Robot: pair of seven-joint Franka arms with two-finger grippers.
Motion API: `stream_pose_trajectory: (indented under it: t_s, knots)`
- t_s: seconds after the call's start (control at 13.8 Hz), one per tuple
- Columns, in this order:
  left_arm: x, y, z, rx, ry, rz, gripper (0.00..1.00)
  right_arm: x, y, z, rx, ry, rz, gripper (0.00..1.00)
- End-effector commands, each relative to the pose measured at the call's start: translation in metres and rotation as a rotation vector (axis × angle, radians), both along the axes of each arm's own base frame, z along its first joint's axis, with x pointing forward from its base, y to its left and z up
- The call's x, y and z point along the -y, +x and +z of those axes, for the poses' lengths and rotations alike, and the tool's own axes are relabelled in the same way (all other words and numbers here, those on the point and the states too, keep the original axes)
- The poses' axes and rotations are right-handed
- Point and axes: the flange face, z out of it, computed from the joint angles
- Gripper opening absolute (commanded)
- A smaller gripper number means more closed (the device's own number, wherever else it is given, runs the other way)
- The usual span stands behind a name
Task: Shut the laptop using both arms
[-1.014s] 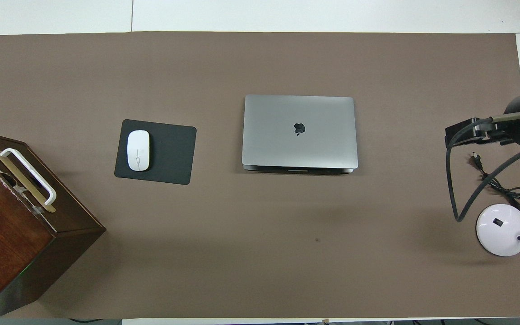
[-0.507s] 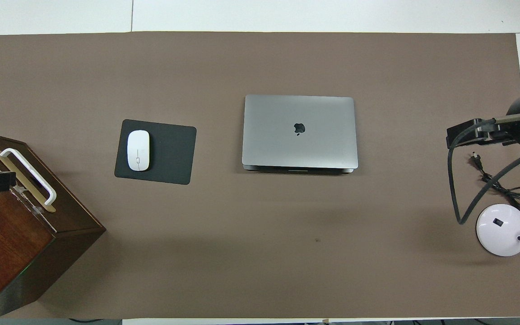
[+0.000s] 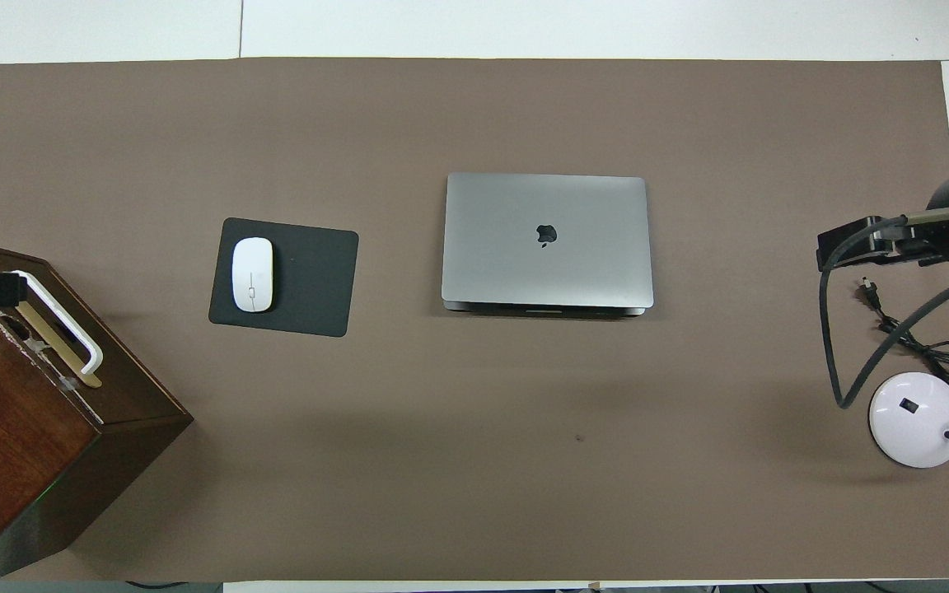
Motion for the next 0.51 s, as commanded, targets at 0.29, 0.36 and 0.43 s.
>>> stream_pose_trajectory:
  t_s: [0.29,0.36,0.43]
  knots:
    - [-0.005,0.032,-0.001,-0.034,-0.050,0.039,1.00,0.003,-0.002,-0.003,-0.009,0.012,-0.024,1.00]
    - [-0.002,0.034,-0.005,-0.040,-0.048,0.033,1.00,0.003,-0.003,-0.005,-0.015,0.012,-0.024,1.00]
    - [-0.002,0.036,-0.010,-0.053,-0.048,0.035,1.00,0.003,-0.004,-0.005,-0.017,0.011,-0.023,1.00]
